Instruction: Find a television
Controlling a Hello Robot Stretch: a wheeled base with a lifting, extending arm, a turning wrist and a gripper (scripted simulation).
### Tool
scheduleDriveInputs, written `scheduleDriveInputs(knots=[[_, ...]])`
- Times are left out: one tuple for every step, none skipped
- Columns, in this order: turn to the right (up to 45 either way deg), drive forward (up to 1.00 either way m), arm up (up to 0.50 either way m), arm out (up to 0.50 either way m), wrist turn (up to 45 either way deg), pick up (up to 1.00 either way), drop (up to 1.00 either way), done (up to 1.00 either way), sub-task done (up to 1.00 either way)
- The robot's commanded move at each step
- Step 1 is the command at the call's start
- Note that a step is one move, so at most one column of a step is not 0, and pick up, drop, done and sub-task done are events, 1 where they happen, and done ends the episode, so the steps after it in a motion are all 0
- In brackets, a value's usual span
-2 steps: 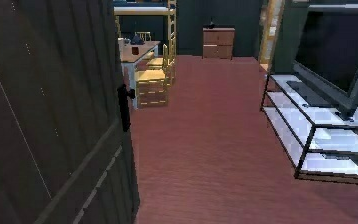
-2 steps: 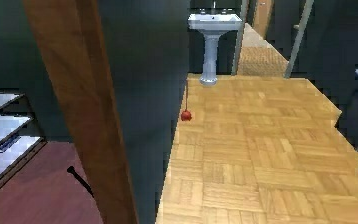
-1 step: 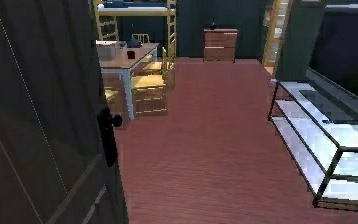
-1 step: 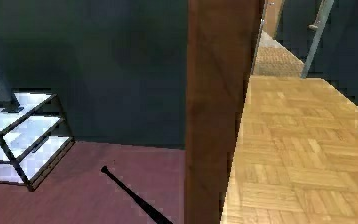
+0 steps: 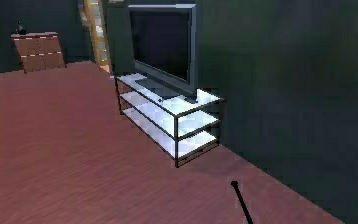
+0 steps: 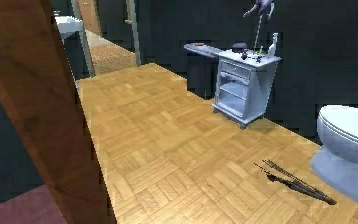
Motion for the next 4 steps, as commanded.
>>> scheduleDriveInputs(knots=[[6.0, 0.00, 0.00, 0.00, 0.0, 0.00, 0.00, 0.00, 0.00], [0.0, 0.95, 0.00, 0.00, 0.0, 0.00, 0.00, 0.00, 0.00], [45.0, 0.00, 0.00, 0.00, 0.0, 0.00, 0.00, 0.00, 0.00], [0.0, 0.05, 0.00, 0.00, 0.0, 0.00, 0.00, 0.00, 0.00]])
